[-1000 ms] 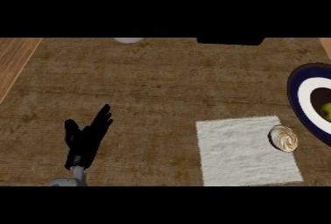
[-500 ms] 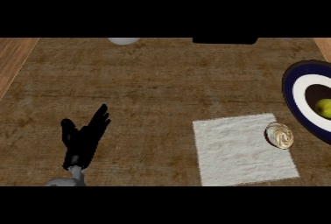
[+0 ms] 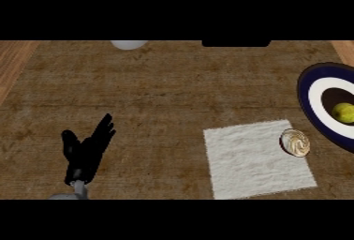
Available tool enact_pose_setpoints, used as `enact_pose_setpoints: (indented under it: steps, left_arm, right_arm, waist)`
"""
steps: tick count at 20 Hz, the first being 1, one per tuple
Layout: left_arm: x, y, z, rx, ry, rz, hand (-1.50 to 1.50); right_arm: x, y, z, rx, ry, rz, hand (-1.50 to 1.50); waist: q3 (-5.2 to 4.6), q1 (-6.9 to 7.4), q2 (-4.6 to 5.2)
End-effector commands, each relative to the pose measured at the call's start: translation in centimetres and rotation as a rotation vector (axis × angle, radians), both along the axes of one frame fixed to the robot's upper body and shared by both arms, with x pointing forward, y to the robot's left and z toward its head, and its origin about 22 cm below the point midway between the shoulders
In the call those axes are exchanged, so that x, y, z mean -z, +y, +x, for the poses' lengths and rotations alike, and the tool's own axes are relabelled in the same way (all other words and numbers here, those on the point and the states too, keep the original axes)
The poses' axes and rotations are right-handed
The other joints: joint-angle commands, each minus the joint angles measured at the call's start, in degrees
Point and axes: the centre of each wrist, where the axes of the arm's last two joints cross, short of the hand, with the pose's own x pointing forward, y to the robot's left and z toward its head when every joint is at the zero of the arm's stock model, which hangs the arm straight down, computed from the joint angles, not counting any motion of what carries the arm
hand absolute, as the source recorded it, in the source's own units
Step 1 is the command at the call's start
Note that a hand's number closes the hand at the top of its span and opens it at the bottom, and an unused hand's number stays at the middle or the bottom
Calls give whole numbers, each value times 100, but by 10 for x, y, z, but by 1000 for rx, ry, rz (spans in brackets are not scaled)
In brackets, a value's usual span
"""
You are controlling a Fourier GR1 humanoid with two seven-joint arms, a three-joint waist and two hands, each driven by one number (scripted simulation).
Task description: Pick the pear from the placemat and place it in the plate
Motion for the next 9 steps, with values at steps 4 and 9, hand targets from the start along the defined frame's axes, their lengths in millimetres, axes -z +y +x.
enact_pose_setpoints:
  steps: [4, 9]
  left_arm:
    - [-2, 6, 4, -14, -3, 1, 0]
    - [10, 3, -8, -12, 8, -3, 0]
  right_arm:
    - [22, -1, -33, -179, -85, 26, -150]
    - [29, -2, -48, -159, -77, 10, -150]
  waist:
    - [0, -64, -18]
    - [-9, -58, -35]
